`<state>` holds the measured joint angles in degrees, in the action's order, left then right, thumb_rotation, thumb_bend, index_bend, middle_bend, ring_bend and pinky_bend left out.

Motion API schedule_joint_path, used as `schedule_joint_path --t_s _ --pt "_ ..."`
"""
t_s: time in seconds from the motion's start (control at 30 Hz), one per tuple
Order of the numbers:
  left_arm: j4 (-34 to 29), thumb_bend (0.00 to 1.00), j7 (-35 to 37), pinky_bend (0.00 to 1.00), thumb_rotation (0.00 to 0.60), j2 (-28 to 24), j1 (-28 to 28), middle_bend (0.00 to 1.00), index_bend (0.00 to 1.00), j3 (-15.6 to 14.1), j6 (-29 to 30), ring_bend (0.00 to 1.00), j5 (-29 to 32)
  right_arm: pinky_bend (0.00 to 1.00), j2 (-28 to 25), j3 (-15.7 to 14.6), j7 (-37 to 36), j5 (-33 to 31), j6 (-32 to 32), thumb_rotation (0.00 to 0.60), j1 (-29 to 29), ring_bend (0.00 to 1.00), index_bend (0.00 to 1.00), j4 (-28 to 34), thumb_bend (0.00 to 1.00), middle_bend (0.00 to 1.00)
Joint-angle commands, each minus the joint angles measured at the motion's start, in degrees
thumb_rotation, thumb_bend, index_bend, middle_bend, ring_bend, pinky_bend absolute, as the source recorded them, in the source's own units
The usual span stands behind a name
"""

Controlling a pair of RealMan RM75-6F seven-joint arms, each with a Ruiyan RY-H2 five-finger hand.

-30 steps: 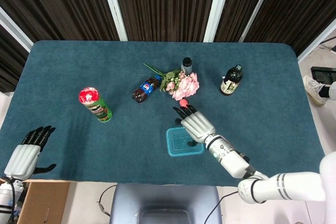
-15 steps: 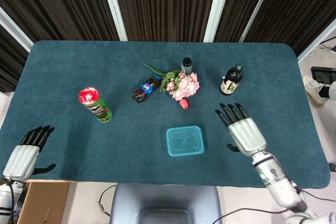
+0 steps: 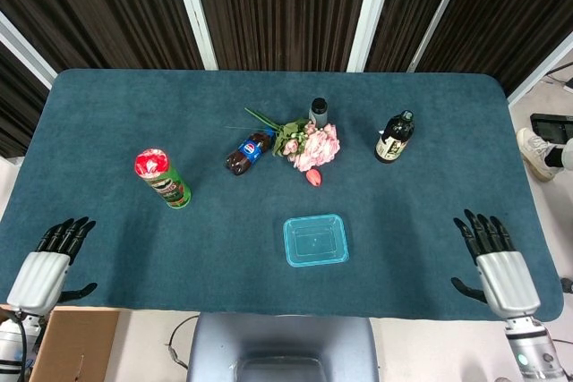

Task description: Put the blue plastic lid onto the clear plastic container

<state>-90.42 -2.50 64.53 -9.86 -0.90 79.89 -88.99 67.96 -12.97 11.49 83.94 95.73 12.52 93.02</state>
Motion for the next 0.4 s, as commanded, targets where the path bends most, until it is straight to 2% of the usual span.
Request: schedule_joint_path --t_s 0.03,0.4 --pt "-0.1 0.45 -0.1 0.11 0.6 0.0 0.1 0.05 0.0 0.0 0.3 0.03 -0.3 0.0 0.6 1.0 0.4 0.5 -0.8 0.6 -1.1 0.0 0.11 -0.6 0.32 0.0" --pt "0.0 0.45 0.0 0.11 0.6 0.1 0.9 0.02 0.0 -0.1 2.0 0.03 -1.2 0.0 0.2 3.5 1.7 2.1 -4.2 0.6 -2.8 0.0 0.11 -0.4 0.32 0.0"
